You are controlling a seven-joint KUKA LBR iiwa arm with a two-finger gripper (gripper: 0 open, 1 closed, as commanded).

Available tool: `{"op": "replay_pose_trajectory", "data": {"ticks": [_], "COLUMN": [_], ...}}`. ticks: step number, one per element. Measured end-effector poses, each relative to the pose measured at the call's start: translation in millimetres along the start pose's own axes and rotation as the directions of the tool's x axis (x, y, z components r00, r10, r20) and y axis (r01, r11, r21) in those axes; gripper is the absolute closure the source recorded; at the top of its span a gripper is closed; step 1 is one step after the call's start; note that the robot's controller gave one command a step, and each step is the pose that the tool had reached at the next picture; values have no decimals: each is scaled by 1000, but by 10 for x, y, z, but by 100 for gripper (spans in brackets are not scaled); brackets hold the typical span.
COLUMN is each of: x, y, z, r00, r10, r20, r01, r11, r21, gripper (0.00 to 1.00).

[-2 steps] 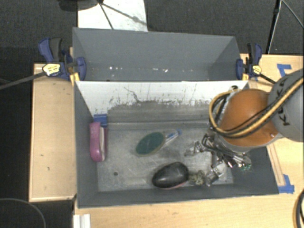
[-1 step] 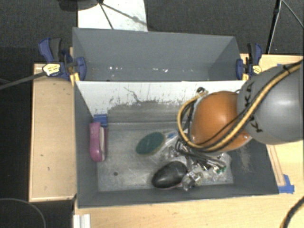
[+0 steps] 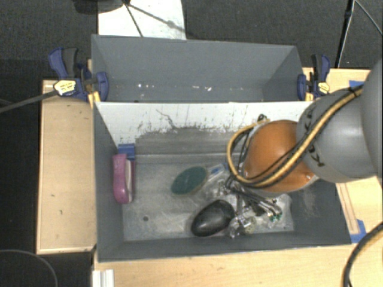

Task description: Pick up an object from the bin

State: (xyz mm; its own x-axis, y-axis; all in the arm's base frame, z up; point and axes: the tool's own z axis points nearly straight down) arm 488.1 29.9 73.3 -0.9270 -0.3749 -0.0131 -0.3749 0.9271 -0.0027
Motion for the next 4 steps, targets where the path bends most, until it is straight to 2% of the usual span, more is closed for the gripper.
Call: {"op": "replay_pose_trajectory", "data": {"ticks": [1, 2, 3, 4], "x": [-18, -28, -53, -69], "y": [-2, -5, -13, -20], "z": [-14, -24, -623, -986], "r00": [1000, 1000, 1000, 1000], "r10": [-5, -8, -8, -6], "r20": [-6, -2, -6, -7], "r01": [5, 8, 8, 6], "r11": [1000, 1000, 1000, 1000], "r21": [-1, 0, -1, -1], "gripper": [0, 100, 100, 100]}}
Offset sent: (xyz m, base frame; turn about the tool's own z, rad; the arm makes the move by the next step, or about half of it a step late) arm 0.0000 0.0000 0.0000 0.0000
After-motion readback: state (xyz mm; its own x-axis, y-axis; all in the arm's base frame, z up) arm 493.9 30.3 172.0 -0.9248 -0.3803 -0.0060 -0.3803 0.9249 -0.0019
